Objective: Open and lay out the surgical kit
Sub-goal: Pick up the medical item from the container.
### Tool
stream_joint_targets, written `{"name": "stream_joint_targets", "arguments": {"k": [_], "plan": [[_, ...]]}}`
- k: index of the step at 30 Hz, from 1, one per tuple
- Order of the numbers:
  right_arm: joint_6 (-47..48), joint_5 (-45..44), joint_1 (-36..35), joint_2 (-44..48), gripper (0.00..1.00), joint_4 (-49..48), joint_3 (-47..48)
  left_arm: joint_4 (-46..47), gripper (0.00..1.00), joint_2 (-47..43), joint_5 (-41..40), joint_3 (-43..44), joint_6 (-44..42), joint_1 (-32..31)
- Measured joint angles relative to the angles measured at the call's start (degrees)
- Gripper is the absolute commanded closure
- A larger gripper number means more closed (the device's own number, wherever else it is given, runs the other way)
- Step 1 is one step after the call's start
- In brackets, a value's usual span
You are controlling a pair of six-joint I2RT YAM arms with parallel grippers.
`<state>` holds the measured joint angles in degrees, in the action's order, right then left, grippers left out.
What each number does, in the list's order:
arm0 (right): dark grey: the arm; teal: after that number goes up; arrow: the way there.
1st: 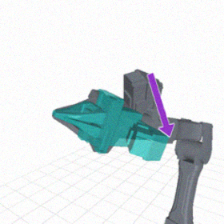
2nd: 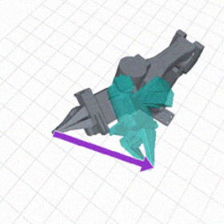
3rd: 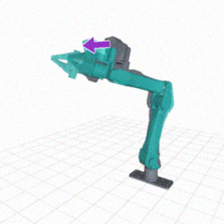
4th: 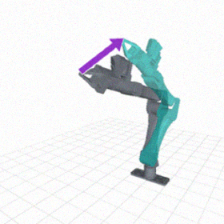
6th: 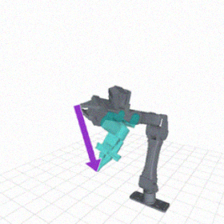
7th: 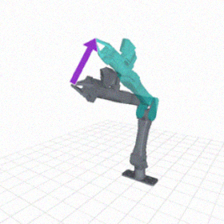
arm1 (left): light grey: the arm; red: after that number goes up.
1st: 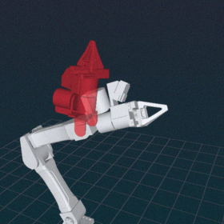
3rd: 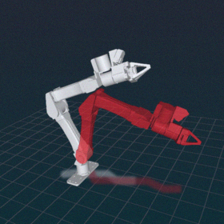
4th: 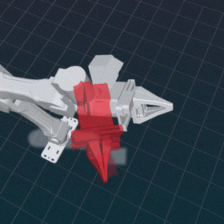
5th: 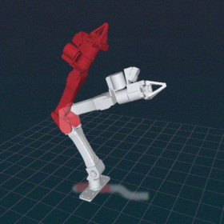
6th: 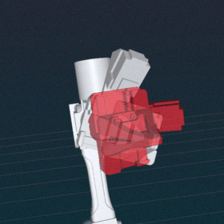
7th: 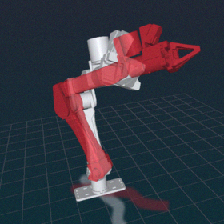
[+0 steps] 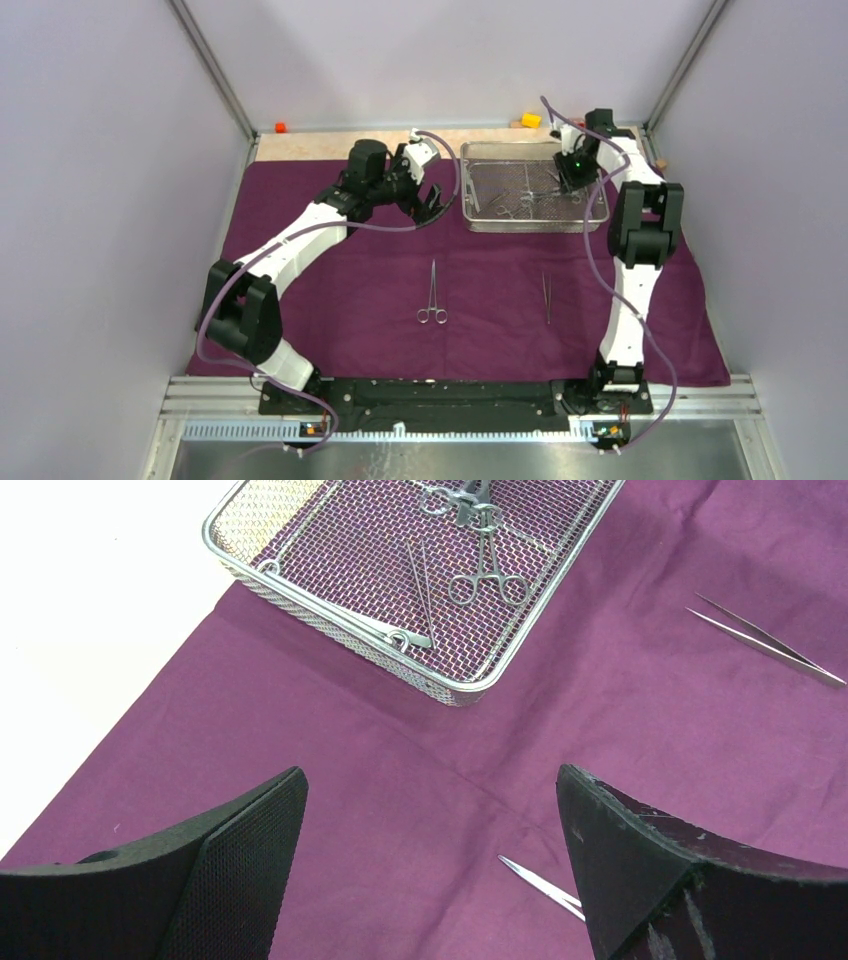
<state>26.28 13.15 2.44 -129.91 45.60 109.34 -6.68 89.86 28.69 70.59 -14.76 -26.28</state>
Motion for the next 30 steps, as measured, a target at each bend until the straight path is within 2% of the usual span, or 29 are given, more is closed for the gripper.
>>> {"name": "stream_joint_targets", "arguments": {"k": [11, 15, 21, 28, 30], "plan": [[-2.1, 0.9, -0.3, -4.9, 0.7, 0.4, 6.7, 0.0, 0.01, 0.0, 0.0, 0.0, 0.0, 0.0], [-2.0, 0.9, -0.7, -5.9, 0.77, 1.3, 8.6, 0.0, 0.01, 0.0, 0.0, 0.0, 0.0, 0.0], [-0.7, 0.6, -1.7, -6.0, 0.99, 1.3, 8.7, 0.0, 0.01, 0.0, 0.0, 0.0, 0.0, 0.0], [0.3, 1.3, -1.7, -3.3, 1.0, 0.0, 4.0, 0.0, 0.01, 0.0, 0.0, 0.0, 0.0, 0.0], [0.3, 1.5, -1.7, -3.0, 0.97, -0.2, 3.6, 0.0, 0.01, 0.1, 0.0, 0.0, 0.0, 0.0]]}}
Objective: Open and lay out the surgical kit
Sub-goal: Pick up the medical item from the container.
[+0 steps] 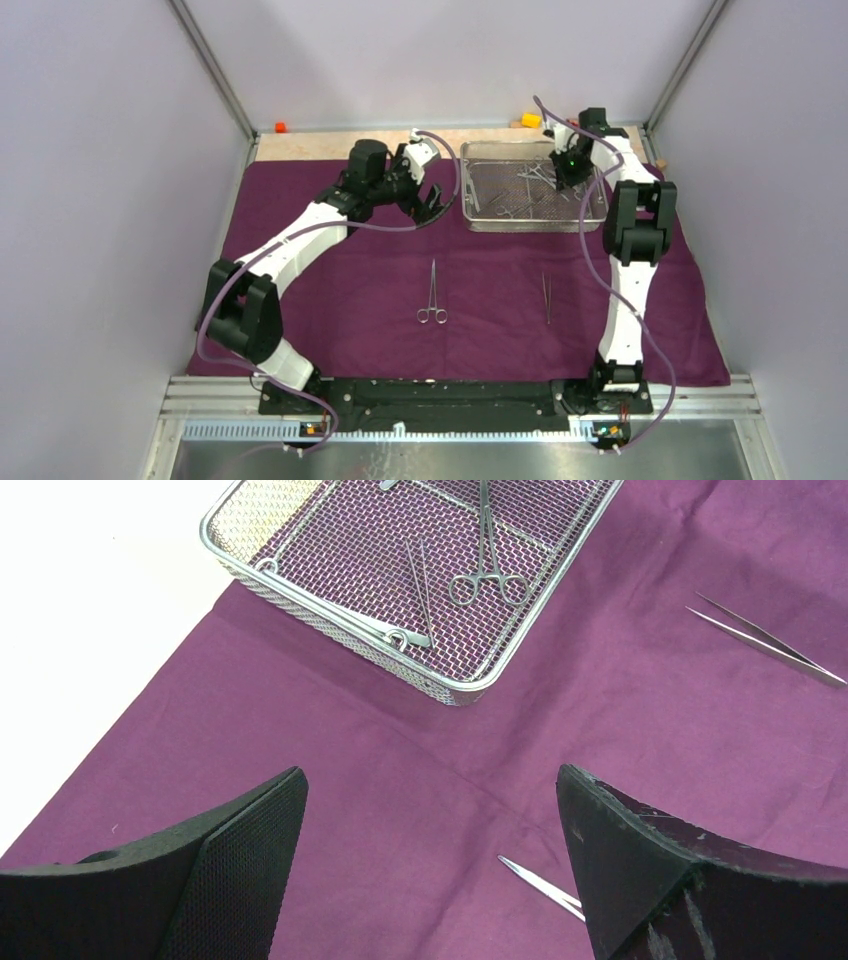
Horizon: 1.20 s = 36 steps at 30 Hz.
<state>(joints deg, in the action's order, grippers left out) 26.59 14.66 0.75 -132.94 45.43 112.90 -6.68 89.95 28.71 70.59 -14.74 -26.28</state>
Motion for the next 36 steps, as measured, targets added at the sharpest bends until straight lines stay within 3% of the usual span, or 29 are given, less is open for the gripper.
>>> {"name": "stream_joint_targets", "arguments": {"k": [9, 12, 20, 36], "plan": [[0.2, -1.0, -1.4, -0.1, 0.76, -0.1, 0.0, 0.0, 0.01, 1.1, 0.2, 0.0, 0.0, 0.0], [0.6, -2.1, -2.1, -0.1, 0.75, -0.7, 0.0, 0.0, 0.01, 1.1, 0.2, 0.0, 0.0, 0.0], [2.4, -2.4, -2.5, -0.3, 1.0, -1.2, 0.0, 0.0, 0.01, 1.1, 0.2, 0.0, 0.0, 0.0], [3.6, 1.7, -2.8, 3.3, 1.0, 0.0, -2.1, 0.0, 0.01, 1.1, -0.1, 0.0, 0.0, 0.0]]}}
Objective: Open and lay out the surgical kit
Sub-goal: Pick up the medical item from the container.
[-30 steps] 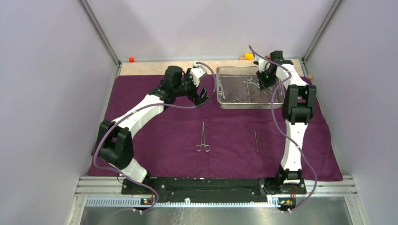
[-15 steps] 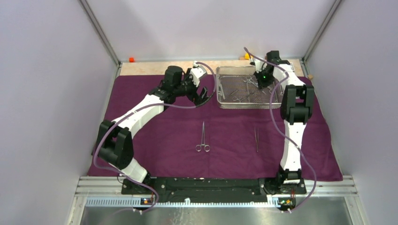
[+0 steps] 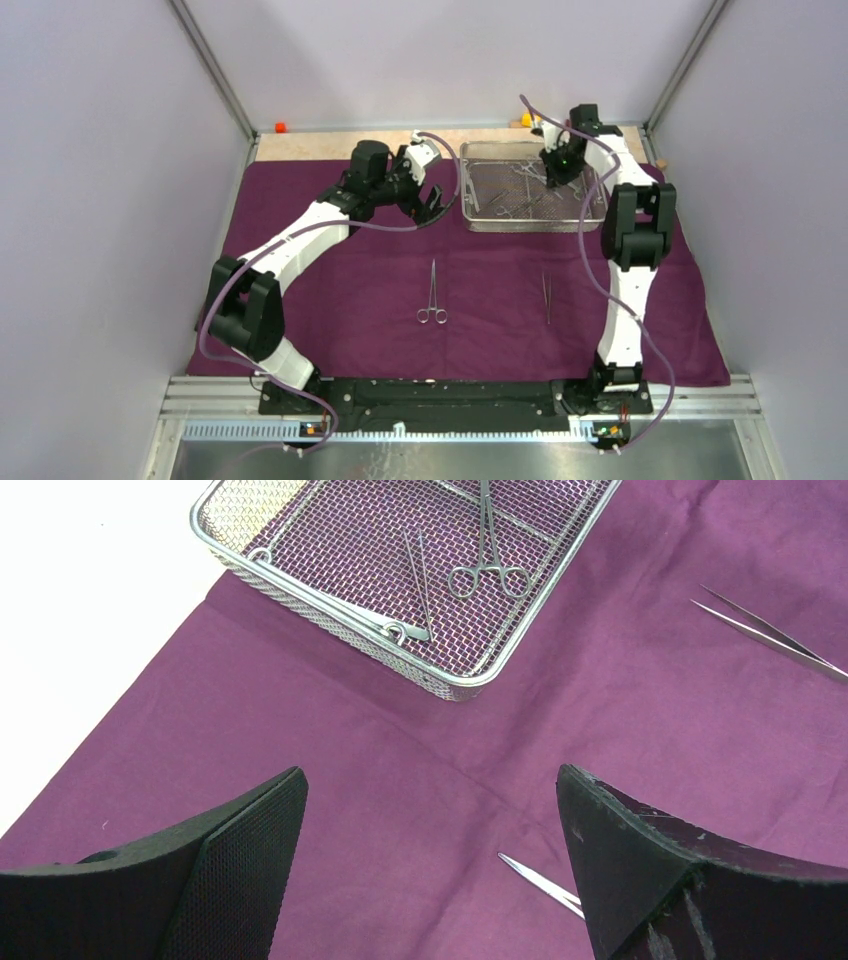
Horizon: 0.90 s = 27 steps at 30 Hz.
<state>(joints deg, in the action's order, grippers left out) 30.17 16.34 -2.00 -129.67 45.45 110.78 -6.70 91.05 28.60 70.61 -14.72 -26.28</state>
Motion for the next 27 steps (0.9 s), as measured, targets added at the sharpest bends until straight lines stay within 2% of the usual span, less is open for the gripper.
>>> {"name": "stream_joint_targets", "arguments": {"k": [10, 14, 21, 27], "plan": [[-0.2, 4.9, -0.1, 8.5, 1.0, -0.4, -3.2, -1.7, 0.01, 3.3, 0.3, 4.2, 0.0, 0.0], [-0.3, 9.0, -0.2, 12.5, 1.0, -1.0, -7.6, -2.2, 0.01, 4.9, 1.2, 6.2, 1.4, 0.4], [-0.2, 14.4, -3.1, 23.5, 1.0, -5.9, -22.1, -2.8, 0.01, 10.5, 10.4, 12.3, 12.9, 4.6], [0.5, 16.3, -10.0, 31.2, 1.0, -10.3, -31.9, 0.0, 0.01, 17.1, 22.0, 16.0, 26.1, 7.6]]}}
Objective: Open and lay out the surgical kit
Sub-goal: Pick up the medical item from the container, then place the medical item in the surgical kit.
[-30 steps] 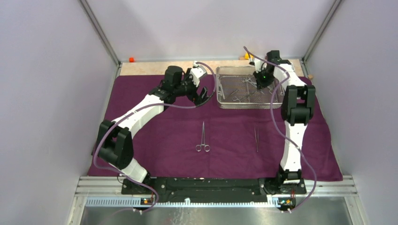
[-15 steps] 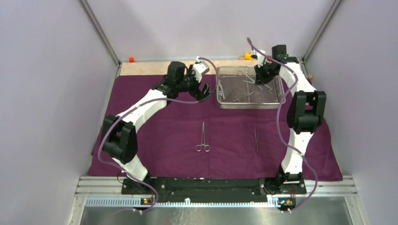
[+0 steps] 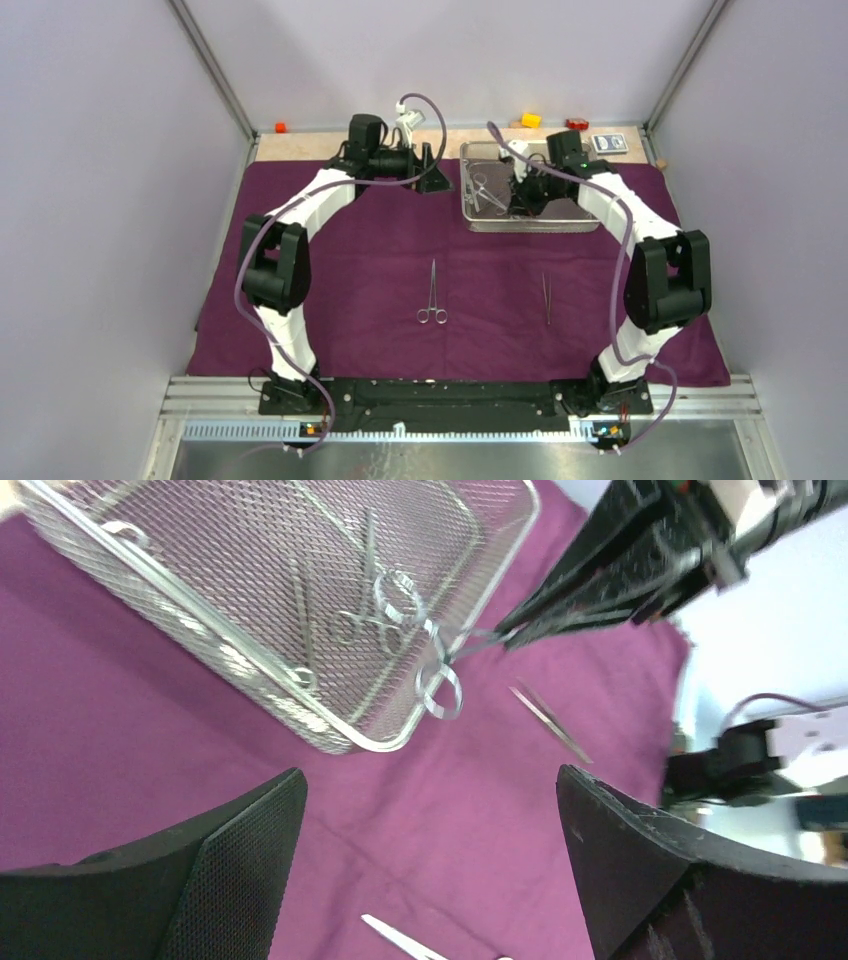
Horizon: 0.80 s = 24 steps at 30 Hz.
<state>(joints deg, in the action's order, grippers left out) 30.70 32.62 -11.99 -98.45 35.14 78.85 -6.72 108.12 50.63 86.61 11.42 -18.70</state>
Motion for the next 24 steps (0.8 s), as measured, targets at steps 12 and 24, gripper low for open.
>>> {"name": "stream_joint_targets", "arguments": {"k": [12, 24], "plan": [[1.9, -2.8, -9.6, 4.8, 1.0, -4.0, -4.3, 8.9, 0.14, 6.4, 9.9, 0.0, 17.8, -0.4], [2.8, -5.6, -12.5, 4.9, 1.0, -5.3, -4.3, 18.1, 0.56, 7.8, 14.3, -4.0, 26.9, -0.7]]}}
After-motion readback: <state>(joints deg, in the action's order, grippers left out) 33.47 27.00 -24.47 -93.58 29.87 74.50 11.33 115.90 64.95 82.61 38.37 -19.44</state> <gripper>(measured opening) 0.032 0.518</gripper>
